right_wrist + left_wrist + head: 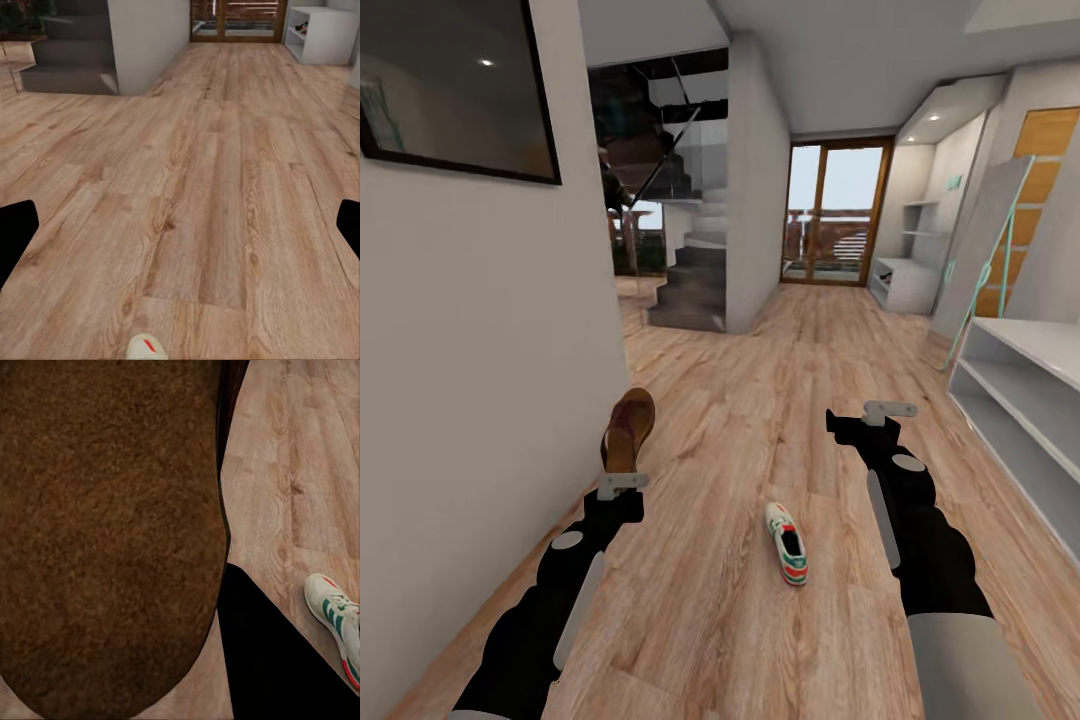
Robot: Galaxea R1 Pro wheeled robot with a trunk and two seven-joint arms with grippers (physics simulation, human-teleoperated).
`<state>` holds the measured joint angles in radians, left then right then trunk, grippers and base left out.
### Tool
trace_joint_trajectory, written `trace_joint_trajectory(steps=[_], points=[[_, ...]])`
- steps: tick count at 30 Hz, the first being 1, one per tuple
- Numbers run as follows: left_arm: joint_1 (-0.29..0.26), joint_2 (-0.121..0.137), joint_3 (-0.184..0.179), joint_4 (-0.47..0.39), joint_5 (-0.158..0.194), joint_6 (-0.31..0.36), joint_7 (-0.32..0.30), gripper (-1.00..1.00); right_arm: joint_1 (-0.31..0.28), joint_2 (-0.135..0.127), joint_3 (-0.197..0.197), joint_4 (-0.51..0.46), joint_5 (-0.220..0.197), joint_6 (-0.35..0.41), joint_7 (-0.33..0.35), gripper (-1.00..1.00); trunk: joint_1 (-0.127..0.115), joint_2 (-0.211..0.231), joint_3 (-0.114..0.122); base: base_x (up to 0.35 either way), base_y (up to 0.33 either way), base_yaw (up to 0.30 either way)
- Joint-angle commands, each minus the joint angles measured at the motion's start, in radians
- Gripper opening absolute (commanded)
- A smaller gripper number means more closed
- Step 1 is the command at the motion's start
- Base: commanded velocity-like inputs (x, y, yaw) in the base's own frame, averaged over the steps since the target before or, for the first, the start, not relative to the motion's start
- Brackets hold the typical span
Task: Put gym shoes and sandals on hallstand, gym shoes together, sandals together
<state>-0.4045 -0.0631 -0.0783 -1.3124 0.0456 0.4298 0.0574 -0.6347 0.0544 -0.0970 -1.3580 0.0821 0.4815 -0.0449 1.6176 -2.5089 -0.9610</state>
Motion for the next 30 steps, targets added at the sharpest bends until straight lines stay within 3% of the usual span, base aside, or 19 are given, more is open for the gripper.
trace_joint_trajectory(steps=[1, 10, 26, 30], points=[[0.0, 0.0, -0.001, -0.002, 0.001, 0.006, 0.004, -1.0, -0.001, 0.001, -0.001, -0.001, 0.008, 0.006, 0.002, 1.0, 0.0, 0.0, -0.001, 0.31, 0.153, 0.0], [0.0, 0.0, -0.004, -0.001, 0.0, 0.007, 0.004, -1.0, -0.001, 0.001, -0.001, -0.001, 0.008, 0.006, 0.001, 1.0, 0.0, 0.0, -0.001, 0.302, 0.132, 0.0], [0.0, -0.009, -0.006, -0.002, -0.002, 0.007, 0.004, -1.0, -0.001, 0.0, -0.002, 0.003, 0.005, 0.006, 0.003, 1.0, 0.0, 0.0, -0.001, 0.322, 0.008, 0.0], [-0.002, -0.023, -0.007, -0.005, -0.003, 0.008, -0.001, -1.0, -0.001, -0.003, -0.003, 0.082, 0.005, -0.004, 0.006, 1.0, 0.0, 0.0, -0.001, 0.097, 0.0, 0.0]])
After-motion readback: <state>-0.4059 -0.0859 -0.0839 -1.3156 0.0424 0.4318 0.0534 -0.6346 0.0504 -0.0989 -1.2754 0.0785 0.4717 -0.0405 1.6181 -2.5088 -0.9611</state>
